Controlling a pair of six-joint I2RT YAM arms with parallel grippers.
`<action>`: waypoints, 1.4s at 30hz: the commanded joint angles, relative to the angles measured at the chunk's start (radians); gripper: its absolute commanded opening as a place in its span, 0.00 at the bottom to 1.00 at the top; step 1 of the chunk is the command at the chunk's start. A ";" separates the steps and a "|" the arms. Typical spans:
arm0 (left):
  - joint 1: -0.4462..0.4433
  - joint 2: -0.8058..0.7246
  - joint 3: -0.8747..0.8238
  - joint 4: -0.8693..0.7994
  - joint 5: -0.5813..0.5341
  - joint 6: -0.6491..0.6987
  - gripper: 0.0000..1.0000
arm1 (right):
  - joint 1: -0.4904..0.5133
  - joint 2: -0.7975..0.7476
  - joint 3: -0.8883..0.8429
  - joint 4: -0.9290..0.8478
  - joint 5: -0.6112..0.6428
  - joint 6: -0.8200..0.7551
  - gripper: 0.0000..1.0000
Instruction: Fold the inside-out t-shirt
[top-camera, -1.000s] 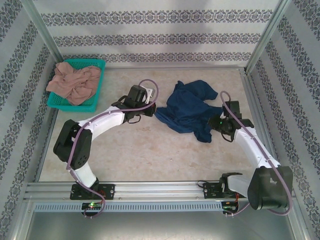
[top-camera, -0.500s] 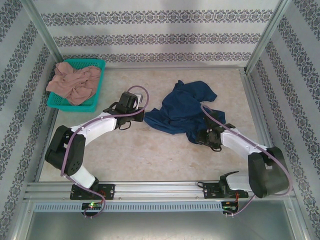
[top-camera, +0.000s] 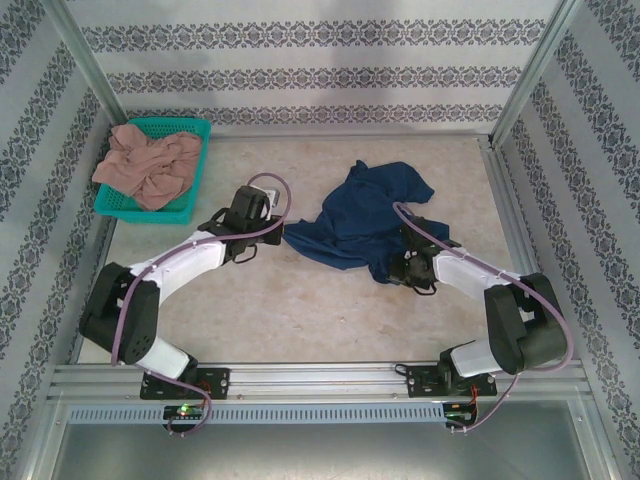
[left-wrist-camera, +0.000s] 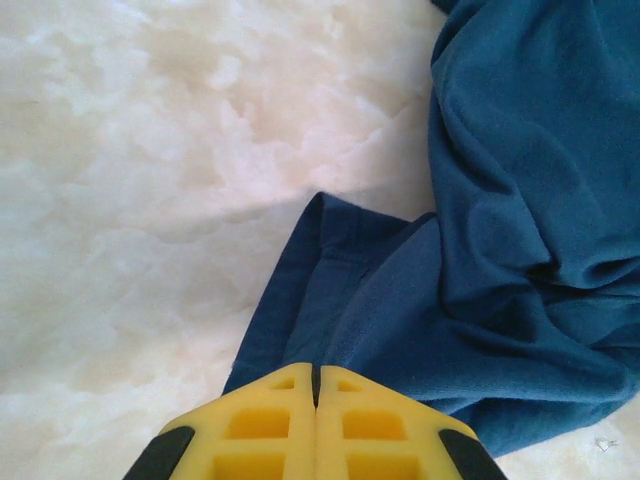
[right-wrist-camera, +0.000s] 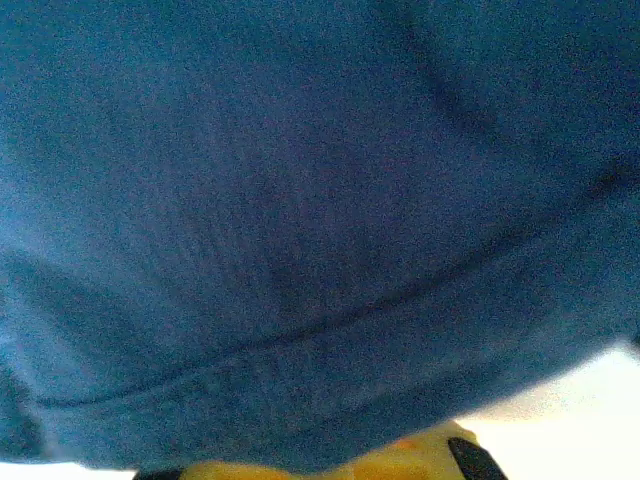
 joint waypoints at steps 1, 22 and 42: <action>0.041 -0.096 -0.026 0.014 -0.072 -0.040 0.00 | -0.017 -0.111 0.072 0.055 -0.087 -0.057 0.00; 0.122 -0.381 0.844 -0.350 -0.370 0.291 0.00 | -0.039 -0.314 1.026 0.012 -0.096 -0.093 0.00; 0.120 -0.241 1.296 -0.655 -0.376 0.388 0.00 | 0.129 -0.252 1.304 -0.224 -0.087 -0.190 0.00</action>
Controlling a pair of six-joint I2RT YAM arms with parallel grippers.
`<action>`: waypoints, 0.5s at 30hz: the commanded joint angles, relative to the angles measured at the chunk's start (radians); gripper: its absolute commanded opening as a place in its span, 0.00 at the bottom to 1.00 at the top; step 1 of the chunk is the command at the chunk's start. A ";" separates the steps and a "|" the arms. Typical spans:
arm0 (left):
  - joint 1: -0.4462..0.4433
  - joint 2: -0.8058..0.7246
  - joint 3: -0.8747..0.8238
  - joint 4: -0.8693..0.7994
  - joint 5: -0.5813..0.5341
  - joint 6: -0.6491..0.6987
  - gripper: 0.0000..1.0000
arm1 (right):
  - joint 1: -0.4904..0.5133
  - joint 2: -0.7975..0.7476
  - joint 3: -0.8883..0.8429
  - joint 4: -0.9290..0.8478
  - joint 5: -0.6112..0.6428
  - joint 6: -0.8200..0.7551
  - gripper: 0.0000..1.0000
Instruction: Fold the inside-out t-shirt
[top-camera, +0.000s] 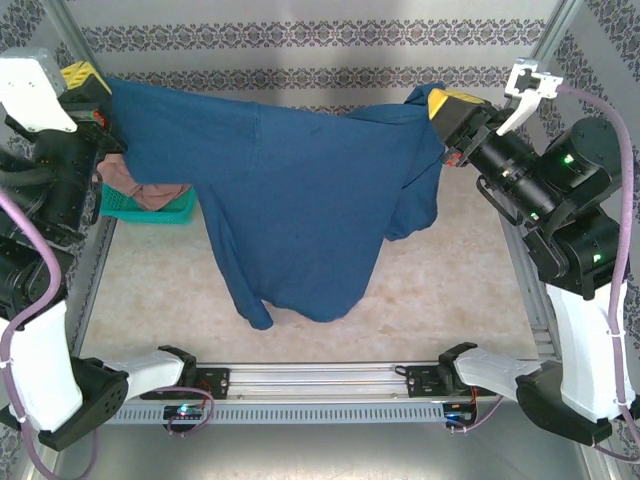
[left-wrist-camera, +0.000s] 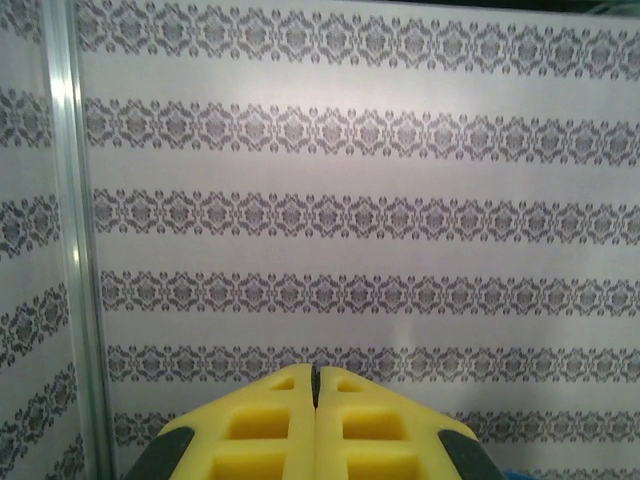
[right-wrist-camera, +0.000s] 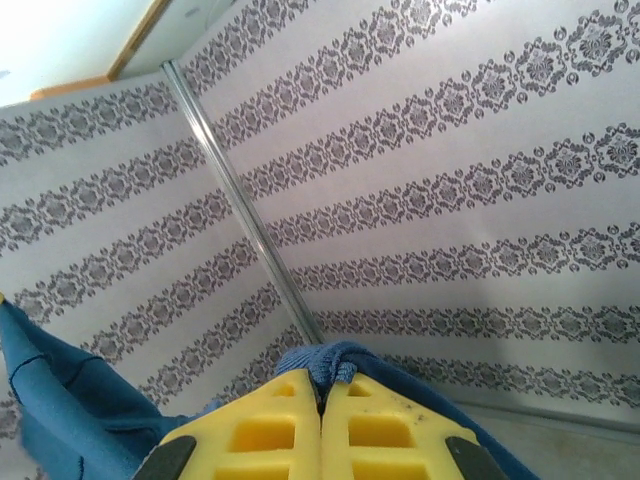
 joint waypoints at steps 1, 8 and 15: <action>0.011 0.045 0.004 -0.069 0.000 0.014 0.00 | 0.007 0.027 0.050 -0.082 0.046 -0.065 0.00; 0.012 0.133 0.076 -0.084 0.011 0.021 0.00 | 0.007 0.078 0.089 -0.152 0.175 -0.139 0.00; 0.130 0.290 0.166 -0.125 0.178 -0.077 0.00 | -0.023 0.238 0.220 -0.156 0.240 -0.175 0.00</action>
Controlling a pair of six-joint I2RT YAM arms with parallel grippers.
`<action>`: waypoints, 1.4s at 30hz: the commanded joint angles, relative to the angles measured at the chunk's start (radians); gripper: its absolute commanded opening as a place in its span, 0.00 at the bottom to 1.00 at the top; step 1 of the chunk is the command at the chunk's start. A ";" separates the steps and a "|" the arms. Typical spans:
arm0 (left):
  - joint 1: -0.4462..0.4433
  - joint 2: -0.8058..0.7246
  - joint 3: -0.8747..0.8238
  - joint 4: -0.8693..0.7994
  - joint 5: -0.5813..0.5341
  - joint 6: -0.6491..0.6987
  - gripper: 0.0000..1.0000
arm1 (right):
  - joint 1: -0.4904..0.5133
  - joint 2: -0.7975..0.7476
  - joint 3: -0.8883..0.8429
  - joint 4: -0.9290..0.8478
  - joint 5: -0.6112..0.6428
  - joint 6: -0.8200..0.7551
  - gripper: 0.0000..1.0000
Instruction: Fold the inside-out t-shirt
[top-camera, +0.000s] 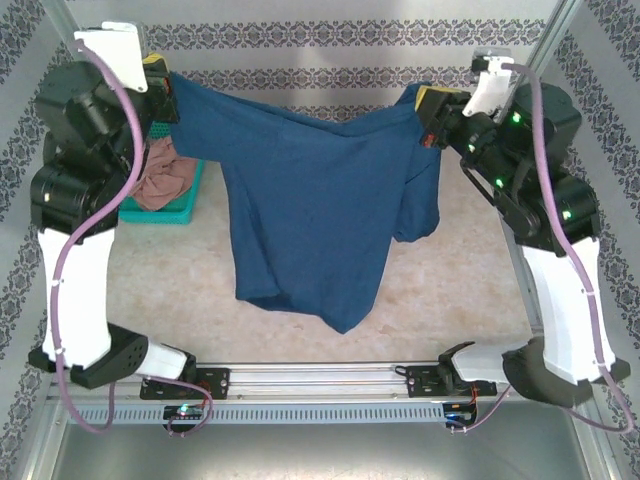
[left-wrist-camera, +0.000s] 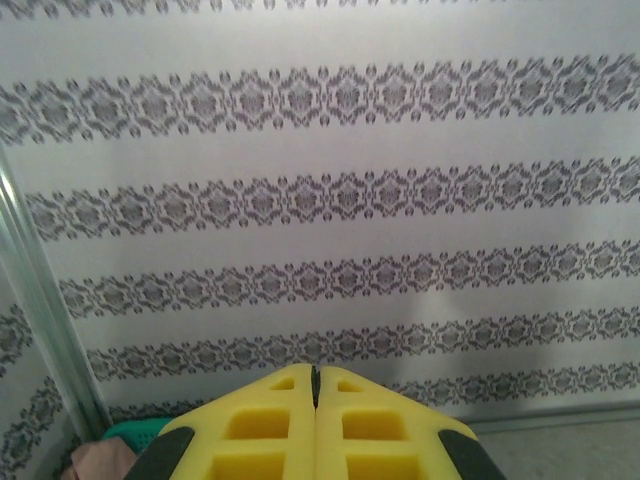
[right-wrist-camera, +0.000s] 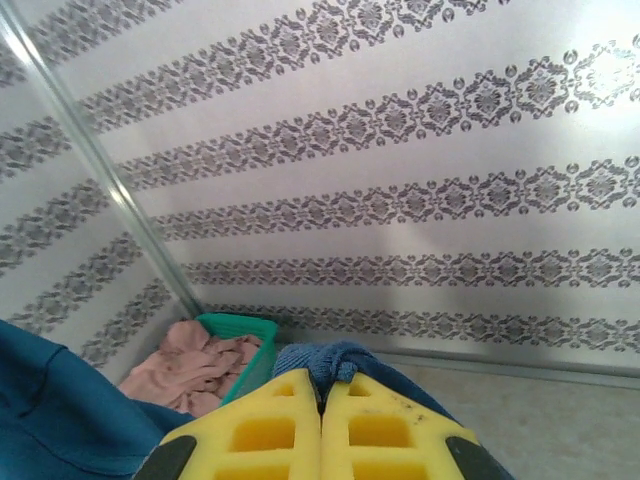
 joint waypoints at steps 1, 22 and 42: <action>0.068 0.063 0.111 -0.057 0.110 -0.064 0.00 | -0.027 0.073 0.122 0.003 0.039 -0.032 0.00; 0.071 -0.268 -0.032 0.003 0.279 -0.177 0.00 | 0.072 -0.190 0.193 -0.125 0.195 -0.190 0.00; 0.190 0.389 -0.278 0.226 0.073 -0.141 0.02 | -0.075 0.558 0.108 0.192 0.271 -0.312 0.21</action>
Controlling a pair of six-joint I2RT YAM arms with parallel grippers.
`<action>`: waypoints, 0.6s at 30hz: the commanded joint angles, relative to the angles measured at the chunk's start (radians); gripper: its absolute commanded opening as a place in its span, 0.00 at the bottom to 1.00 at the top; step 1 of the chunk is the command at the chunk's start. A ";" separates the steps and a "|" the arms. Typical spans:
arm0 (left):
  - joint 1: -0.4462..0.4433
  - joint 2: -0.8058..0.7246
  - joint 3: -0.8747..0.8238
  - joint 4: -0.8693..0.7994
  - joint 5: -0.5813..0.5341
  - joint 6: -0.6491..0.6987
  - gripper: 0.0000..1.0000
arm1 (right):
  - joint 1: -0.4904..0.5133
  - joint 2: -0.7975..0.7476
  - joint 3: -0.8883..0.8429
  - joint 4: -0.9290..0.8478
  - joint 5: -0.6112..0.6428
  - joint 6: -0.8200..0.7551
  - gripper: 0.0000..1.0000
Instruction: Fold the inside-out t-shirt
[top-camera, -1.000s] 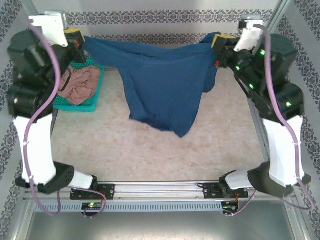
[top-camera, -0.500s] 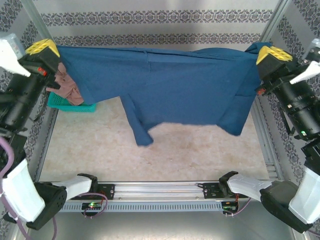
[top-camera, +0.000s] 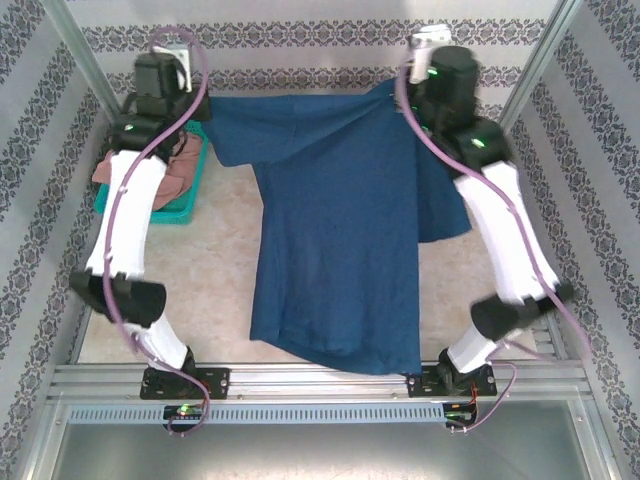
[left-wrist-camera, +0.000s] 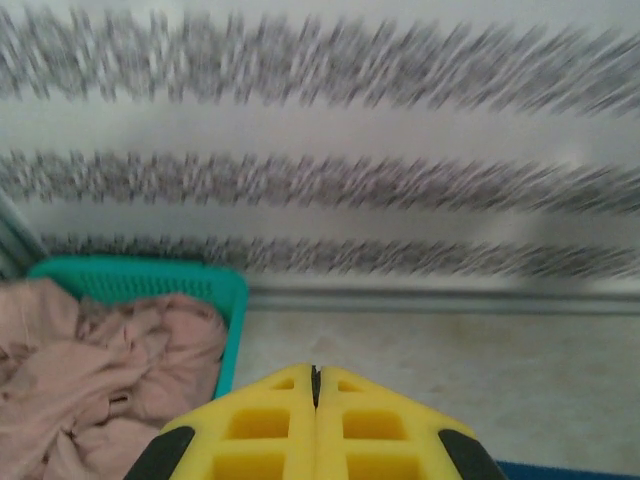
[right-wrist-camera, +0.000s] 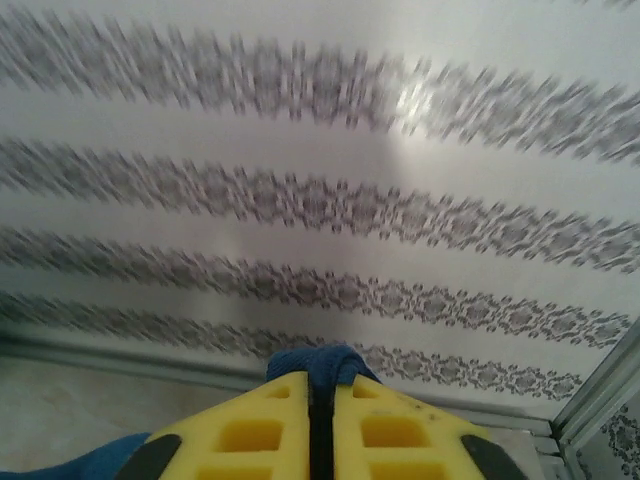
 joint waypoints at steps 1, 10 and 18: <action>0.030 0.156 -0.012 0.109 -0.045 -0.017 0.16 | -0.045 0.272 0.126 -0.010 -0.084 0.064 0.28; 0.046 0.232 -0.116 0.065 0.129 -0.156 0.71 | -0.049 0.284 -0.054 -0.156 -0.215 0.130 0.60; -0.084 -0.288 -0.993 0.429 0.333 -0.404 0.74 | -0.239 0.040 -0.681 -0.065 -0.348 0.332 0.60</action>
